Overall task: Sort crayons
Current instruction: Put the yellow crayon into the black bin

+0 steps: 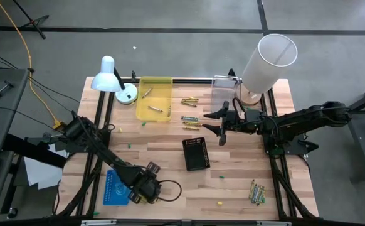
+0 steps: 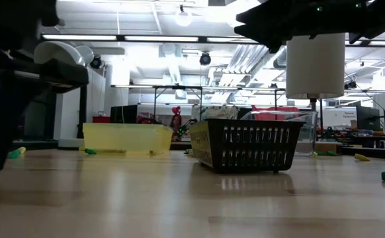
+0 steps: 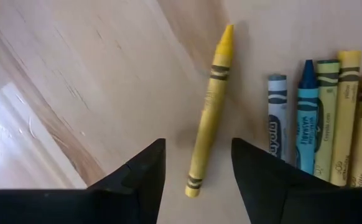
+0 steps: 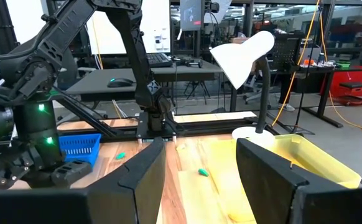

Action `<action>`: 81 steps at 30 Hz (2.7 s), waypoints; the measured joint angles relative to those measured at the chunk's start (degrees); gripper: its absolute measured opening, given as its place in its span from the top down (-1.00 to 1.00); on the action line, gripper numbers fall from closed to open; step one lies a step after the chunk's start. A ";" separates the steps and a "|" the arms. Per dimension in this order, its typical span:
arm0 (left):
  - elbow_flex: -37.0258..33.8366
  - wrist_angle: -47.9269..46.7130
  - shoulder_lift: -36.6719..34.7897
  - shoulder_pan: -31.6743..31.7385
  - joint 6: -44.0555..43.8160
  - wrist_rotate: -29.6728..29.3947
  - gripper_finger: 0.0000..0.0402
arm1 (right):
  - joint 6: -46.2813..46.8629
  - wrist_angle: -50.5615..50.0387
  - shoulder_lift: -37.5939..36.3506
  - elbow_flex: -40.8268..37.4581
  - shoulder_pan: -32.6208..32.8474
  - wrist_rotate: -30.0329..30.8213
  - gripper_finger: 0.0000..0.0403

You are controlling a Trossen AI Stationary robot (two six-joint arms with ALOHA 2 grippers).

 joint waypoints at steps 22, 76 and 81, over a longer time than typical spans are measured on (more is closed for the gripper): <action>0.00 3.62 0.00 8.84 9.03 4.58 0.91 | 0.04 -1.27 0.02 0.02 0.00 0.00 0.05; -23.09 78.48 -6.70 30.01 21.88 5.89 1.00 | -9.25 7.16 -0.89 0.02 1.57 0.00 0.05; -16.50 76.63 0.03 26.73 28.23 5.52 1.00 | -8.98 6.49 -1.03 0.02 1.55 0.00 0.05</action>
